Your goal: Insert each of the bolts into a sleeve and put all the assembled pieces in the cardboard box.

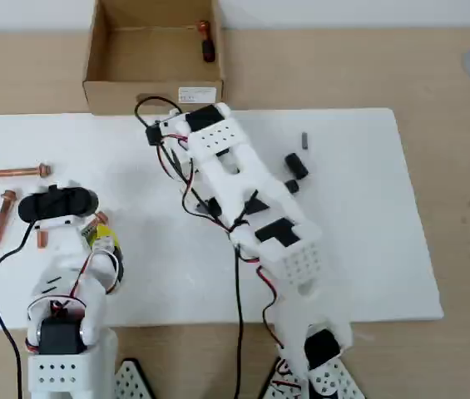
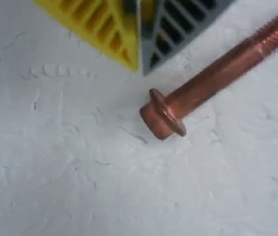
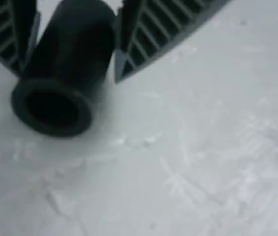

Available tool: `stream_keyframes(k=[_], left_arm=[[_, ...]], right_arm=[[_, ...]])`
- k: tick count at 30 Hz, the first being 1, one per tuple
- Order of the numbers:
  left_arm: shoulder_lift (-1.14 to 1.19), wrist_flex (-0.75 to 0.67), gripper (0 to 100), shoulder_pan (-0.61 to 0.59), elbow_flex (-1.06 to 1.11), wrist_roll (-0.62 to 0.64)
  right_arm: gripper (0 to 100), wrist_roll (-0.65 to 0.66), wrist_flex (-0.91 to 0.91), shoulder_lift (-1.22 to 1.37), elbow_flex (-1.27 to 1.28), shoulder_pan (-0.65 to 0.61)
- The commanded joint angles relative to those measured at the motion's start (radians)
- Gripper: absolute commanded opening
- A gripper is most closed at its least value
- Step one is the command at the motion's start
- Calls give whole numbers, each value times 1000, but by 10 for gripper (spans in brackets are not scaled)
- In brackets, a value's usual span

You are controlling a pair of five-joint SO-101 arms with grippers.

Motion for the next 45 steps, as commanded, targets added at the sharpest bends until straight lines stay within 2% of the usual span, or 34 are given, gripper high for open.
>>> stream_keyframes(k=[1,6,10,15,25,32,45], left_arm=[[-7,-17,5,-8,-14,-9],[-7,-17,5,-8,-14,-9],[-7,-17,5,-8,-14,-9],[-7,-17,5,-8,-14,-9],[-7,-12,5,-8,-14,-9],[-7,-11,4,-8,-12,-9],[-4,60,6,-9,-34,-9]], right_arm=[[128,11,11,-2,-38,16],[119,12,15,-1,-38,16],[53,41,18,-2,-38,15],[27,63,46,-5,-47,15],[10,63,135,-25,-283,16],[10,61,135,-197,-222,19],[10,164,135,-731,168,153]])
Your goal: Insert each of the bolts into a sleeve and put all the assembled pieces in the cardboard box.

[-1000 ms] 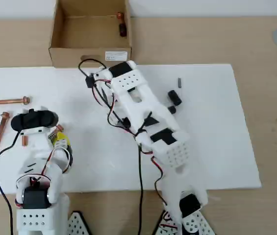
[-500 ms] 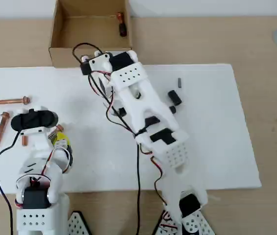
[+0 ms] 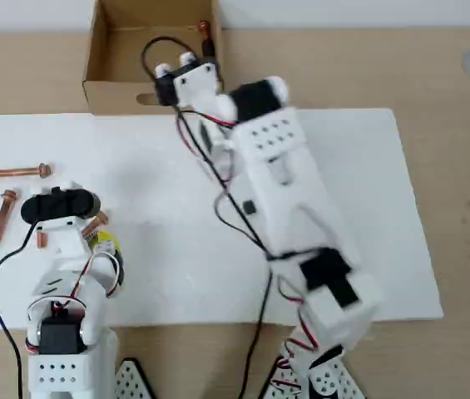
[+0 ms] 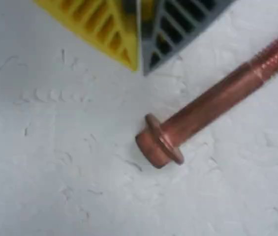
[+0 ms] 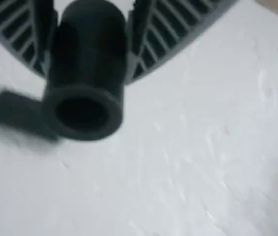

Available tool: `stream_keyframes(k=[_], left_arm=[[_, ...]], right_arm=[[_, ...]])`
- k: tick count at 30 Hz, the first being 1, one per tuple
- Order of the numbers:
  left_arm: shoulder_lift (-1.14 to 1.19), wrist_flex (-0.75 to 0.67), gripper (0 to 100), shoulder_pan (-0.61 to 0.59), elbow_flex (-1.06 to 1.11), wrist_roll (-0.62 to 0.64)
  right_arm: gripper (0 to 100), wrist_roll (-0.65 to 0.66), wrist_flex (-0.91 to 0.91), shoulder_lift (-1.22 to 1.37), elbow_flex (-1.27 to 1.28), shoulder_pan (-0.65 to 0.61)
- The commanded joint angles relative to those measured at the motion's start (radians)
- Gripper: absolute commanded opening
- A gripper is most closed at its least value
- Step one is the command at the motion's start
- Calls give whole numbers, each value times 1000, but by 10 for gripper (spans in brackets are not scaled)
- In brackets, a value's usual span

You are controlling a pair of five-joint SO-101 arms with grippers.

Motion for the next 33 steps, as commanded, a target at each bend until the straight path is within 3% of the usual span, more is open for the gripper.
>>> stream_keyframes(k=[1,10,15,28,33], left_arm=[[-4,0,6,-9,-49,-3],[-1,5,6,-9,-166,-43],[50,-3,6,-72,-230,-92],[642,8,5,-98,-727,-51],[834,110,6,-98,-885,-52]], right_arm=[[10,34,25,-194,97,73],[10,100,23,-395,343,280],[10,104,21,-427,421,423],[10,133,-9,-427,469,642],[10,133,-11,-427,469,719]])
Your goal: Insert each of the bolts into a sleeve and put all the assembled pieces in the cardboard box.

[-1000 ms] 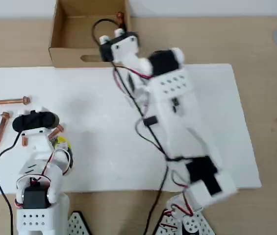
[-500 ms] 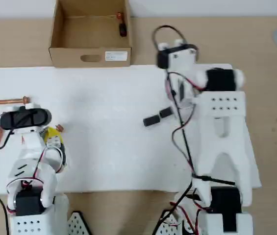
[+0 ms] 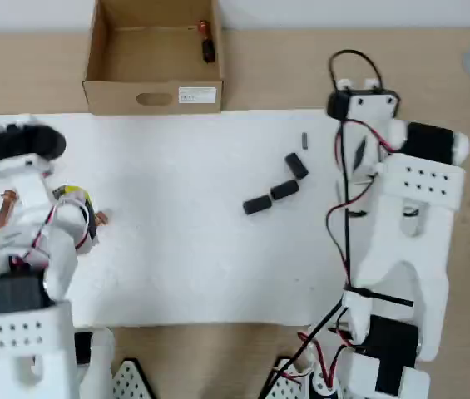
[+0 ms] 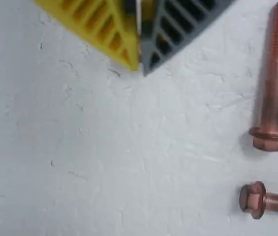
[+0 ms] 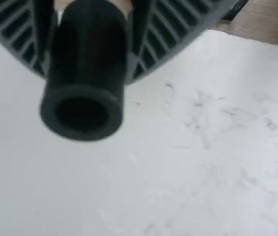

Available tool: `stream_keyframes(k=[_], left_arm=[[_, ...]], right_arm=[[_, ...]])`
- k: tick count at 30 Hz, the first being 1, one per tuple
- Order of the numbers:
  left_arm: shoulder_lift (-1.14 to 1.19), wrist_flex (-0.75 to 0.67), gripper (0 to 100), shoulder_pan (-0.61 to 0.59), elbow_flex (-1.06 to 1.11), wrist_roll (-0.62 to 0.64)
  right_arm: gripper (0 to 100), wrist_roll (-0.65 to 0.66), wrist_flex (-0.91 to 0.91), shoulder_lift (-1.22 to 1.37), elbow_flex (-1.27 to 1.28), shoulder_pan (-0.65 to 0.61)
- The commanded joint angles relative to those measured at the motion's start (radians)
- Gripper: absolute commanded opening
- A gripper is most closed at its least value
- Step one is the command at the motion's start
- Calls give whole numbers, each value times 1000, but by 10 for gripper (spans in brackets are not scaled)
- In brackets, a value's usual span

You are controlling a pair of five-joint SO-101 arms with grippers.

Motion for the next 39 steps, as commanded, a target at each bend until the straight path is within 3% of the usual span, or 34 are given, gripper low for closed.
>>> stream_keyframes(k=[1,5,19,25,31,39], left_arm=[[130,71,6,-11,-135,2],[266,176,7,-11,-236,-15],[720,365,55,-121,-511,-396],[915,368,57,-123,-534,-554],[1058,374,112,-123,-620,-618],[1187,374,114,-117,-707,-677]], right_arm=[[10,8,-14,-45,-2,56],[10,28,-44,-45,38,111],[10,72,-152,-51,113,179],[10,71,-158,-51,111,174],[10,71,-158,-51,111,173],[10,71,-158,-51,111,173]])
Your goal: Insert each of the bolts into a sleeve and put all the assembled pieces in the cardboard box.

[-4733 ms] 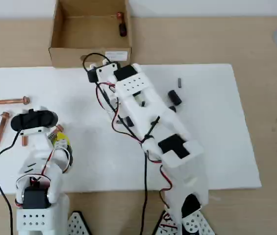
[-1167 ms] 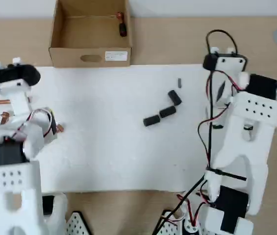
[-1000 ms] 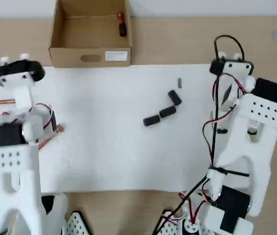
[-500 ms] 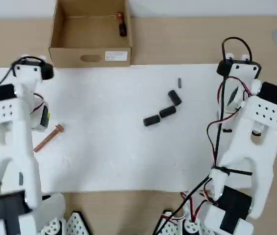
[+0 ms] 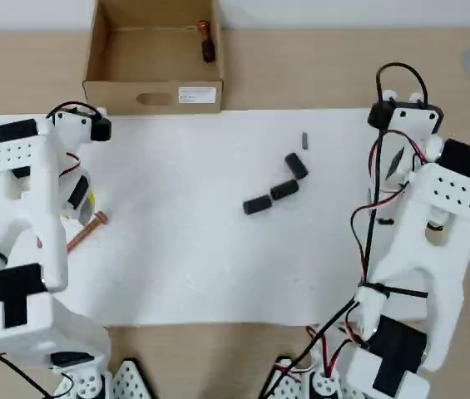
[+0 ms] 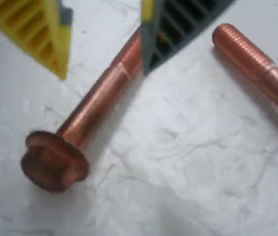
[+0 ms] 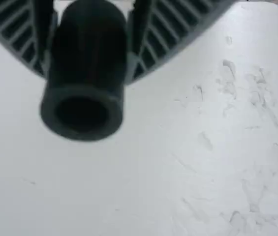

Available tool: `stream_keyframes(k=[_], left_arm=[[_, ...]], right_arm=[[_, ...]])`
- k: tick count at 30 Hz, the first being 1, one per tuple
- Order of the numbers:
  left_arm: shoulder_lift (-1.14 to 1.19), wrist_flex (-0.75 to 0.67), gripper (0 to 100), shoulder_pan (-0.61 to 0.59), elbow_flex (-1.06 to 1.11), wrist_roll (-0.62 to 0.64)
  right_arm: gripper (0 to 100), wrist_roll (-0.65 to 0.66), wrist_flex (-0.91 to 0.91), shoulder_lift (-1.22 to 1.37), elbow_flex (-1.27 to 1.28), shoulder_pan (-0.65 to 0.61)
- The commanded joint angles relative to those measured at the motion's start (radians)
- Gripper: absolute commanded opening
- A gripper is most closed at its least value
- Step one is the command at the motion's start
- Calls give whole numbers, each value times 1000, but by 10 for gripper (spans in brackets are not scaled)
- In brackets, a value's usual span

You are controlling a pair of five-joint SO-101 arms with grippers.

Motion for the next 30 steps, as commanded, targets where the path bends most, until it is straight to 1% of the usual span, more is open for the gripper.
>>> stream_keyframes(k=[1,7,17,21,30], left_arm=[[22,8,114,0,-52,-23],[58,28,114,17,-49,-44],[62,9,114,91,-51,-41],[68,-29,114,86,-44,-41],[208,-34,112,74,-101,-41]], right_arm=[[10,6,-17,-48,-5,5],[10,6,-38,-47,-4,5],[10,8,-38,-47,-4,4],[10,8,-38,-47,-4,4],[10,8,-38,-47,-7,4]])
